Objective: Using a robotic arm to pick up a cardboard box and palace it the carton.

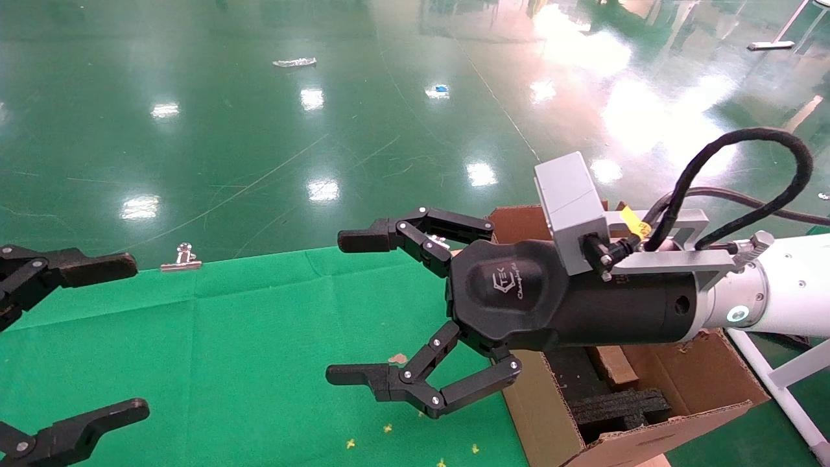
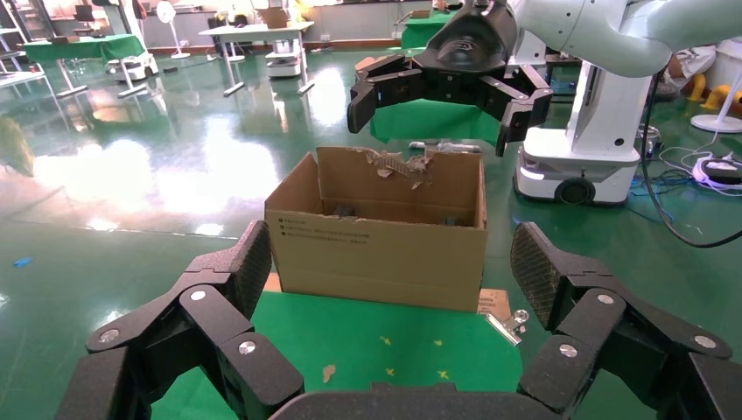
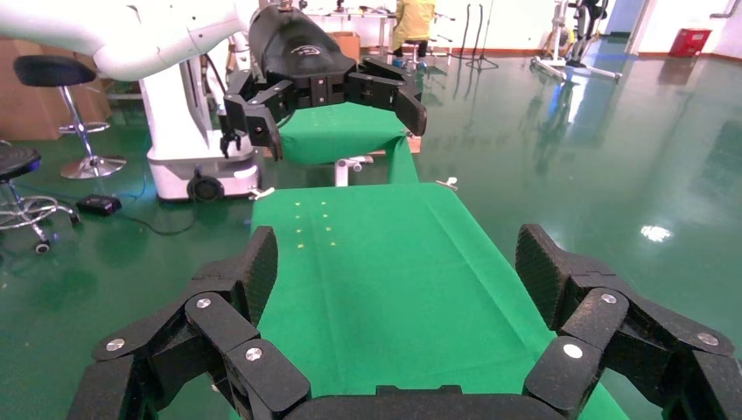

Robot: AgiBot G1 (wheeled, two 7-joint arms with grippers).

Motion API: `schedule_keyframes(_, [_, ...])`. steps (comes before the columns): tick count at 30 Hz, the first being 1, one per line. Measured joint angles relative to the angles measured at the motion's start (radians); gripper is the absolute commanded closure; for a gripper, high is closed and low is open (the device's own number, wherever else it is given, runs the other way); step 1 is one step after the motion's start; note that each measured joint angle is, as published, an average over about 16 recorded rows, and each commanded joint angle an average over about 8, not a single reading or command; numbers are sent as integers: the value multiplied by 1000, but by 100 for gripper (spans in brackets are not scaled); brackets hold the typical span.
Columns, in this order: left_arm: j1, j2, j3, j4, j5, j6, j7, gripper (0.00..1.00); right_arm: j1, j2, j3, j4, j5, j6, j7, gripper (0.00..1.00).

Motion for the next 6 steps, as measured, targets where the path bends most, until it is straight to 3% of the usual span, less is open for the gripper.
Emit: schedule_keyframes(6, [0, 0, 0, 0, 0, 0, 0, 0, 0, 0, 0, 0, 0, 0, 0, 0])
